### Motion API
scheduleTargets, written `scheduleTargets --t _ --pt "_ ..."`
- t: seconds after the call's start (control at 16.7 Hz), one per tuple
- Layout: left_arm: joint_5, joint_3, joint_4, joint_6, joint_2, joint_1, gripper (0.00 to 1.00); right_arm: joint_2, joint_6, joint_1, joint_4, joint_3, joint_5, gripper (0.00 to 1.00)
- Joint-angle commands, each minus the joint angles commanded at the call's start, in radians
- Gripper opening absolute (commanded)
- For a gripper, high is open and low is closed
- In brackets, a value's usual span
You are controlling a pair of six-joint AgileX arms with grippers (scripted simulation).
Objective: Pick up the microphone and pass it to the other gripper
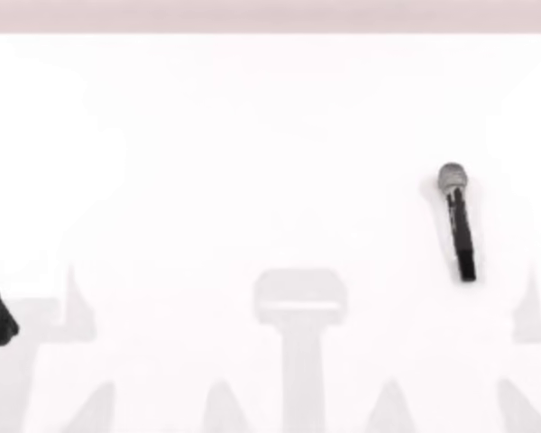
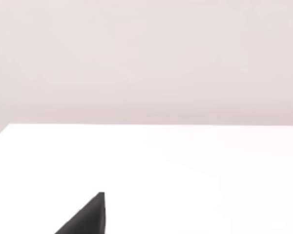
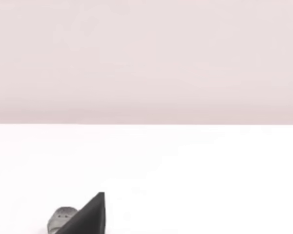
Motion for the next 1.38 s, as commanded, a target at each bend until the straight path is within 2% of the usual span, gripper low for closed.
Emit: scheduleTargets --t 0.24,0.48,1.14,1.38 --pt "0.000 0.000 0.000 0.000 0.000 0.000 1.00 0.031 0.007 0.007 -0.021 0.030 -0.001 1.00" --pt "0.000 0.000 0.000 0.000 0.000 0.000 1.00 0.221 0.045 0.039 -0.136 0.206 -0.003 1.00" --pt "0.000 0.000 0.000 0.000 0.000 0.000 1.00 1.326 0.211 0.186 -0.687 0.997 -0.008 1.00" --pt "0.000 0.000 0.000 0.000 0.000 0.000 1.00 1.654 0.265 0.236 -0.863 1.254 -0.012 1.00"
